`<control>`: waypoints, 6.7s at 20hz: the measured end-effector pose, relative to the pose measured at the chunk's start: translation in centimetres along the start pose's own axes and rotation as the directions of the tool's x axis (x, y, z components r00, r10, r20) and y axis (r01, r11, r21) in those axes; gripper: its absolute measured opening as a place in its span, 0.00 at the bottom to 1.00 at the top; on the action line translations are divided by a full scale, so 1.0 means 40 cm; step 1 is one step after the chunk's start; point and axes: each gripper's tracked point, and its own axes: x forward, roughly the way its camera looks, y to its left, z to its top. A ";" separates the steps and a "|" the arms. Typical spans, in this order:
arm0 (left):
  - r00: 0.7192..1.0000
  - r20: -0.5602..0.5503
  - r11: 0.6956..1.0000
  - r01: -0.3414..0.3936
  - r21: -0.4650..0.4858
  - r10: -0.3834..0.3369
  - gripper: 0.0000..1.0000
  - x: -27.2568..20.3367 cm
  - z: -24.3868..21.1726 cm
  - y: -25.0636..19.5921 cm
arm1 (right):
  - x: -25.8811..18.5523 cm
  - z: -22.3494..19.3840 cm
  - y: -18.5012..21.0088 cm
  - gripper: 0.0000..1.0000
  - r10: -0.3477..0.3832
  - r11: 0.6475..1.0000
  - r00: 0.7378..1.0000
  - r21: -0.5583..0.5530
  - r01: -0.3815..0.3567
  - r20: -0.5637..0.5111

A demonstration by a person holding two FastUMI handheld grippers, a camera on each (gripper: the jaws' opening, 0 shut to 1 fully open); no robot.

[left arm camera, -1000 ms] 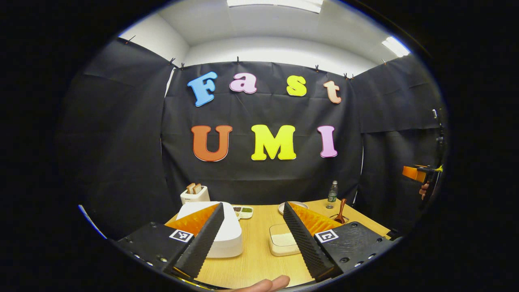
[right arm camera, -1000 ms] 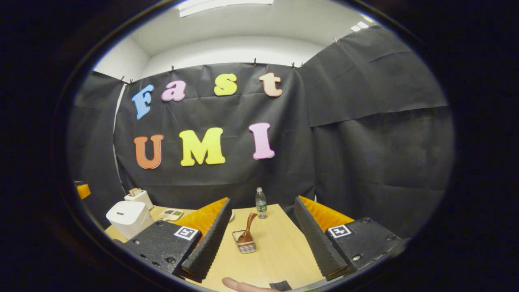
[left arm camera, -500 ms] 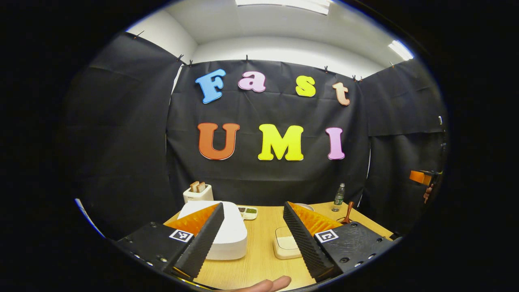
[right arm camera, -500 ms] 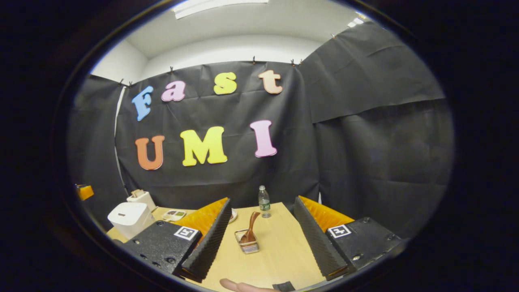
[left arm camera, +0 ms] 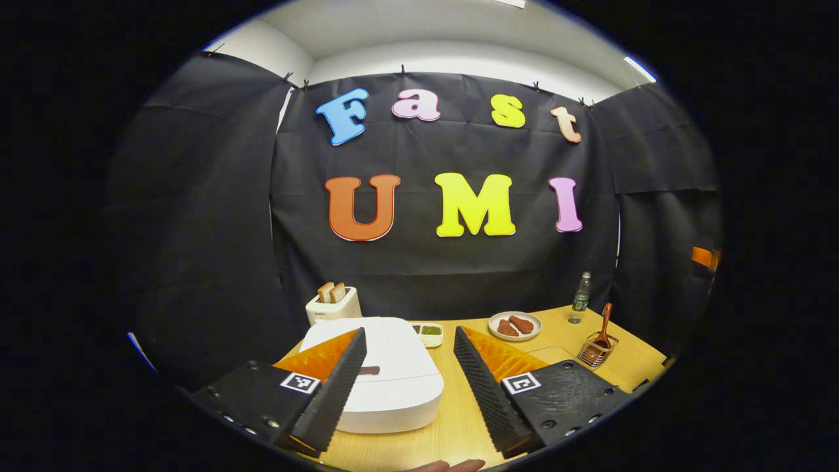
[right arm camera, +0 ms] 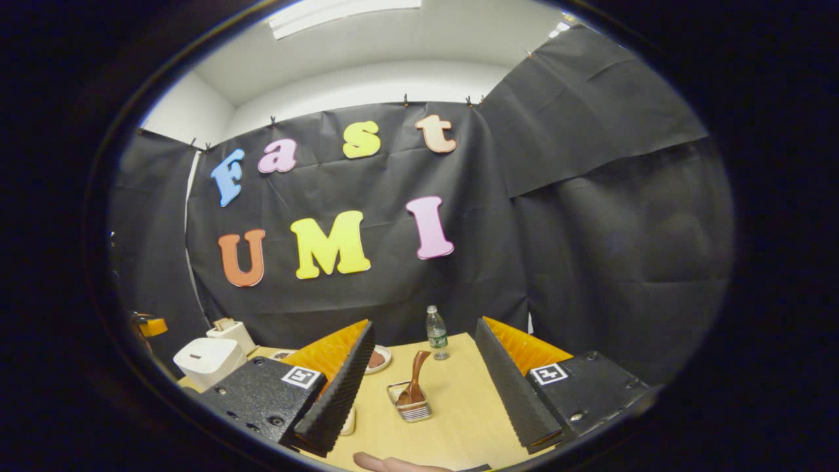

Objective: Close the left gripper, press the button to open the rice cooker; take a wooden spoon from the chopstick holder with the right hand, scoop a spoonful of rice and pour it into the rice cooker, then put the wooden spoon back into the chopstick holder.

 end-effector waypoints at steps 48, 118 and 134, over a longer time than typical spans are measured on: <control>0.993 -0.007 0.993 -0.118 0.019 0.118 0.95 -0.146 -0.115 0.082 | 0.472 -0.532 0.032 0.95 0.059 0.998 0.943 0.036 -0.050 -0.327; 0.994 0.096 0.998 -0.054 0.012 0.053 0.95 -0.503 -0.253 0.015 | 0.291 -0.753 0.760 0.14 0.453 0.865 0.768 0.432 -0.255 -0.453; 0.991 0.104 0.995 -0.088 0.042 0.083 0.95 -0.493 -0.268 0.057 | 0.339 -0.603 0.577 0.13 0.485 0.704 0.832 0.684 -0.190 -0.269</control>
